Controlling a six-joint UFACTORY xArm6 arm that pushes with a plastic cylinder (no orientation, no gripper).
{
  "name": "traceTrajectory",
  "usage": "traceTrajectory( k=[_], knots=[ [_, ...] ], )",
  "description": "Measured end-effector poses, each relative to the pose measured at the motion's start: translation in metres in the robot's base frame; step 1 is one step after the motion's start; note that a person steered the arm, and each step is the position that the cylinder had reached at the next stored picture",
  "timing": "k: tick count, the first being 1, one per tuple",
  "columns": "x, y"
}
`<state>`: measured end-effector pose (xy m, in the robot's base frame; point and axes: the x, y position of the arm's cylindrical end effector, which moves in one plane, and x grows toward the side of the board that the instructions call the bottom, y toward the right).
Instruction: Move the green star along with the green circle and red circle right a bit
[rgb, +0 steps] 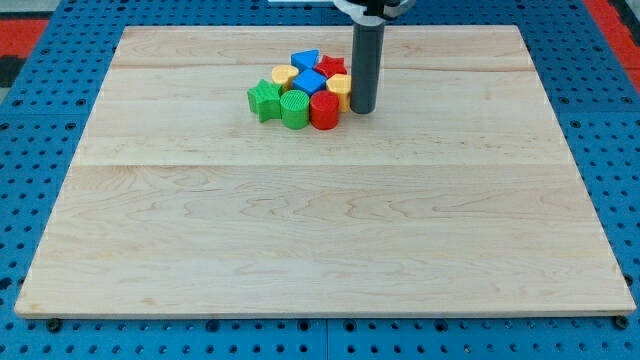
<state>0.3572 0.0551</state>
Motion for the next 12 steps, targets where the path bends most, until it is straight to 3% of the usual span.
traceTrajectory(
  k=[1, 4, 6, 7, 8, 9, 10, 12],
  knots=[
    [0.025, 0.021],
    [-0.013, 0.041],
    [0.034, 0.032],
    [0.058, 0.010],
    [0.071, -0.073],
    [0.048, -0.142],
    [0.012, -0.169],
    [-0.020, -0.188]
  ],
)
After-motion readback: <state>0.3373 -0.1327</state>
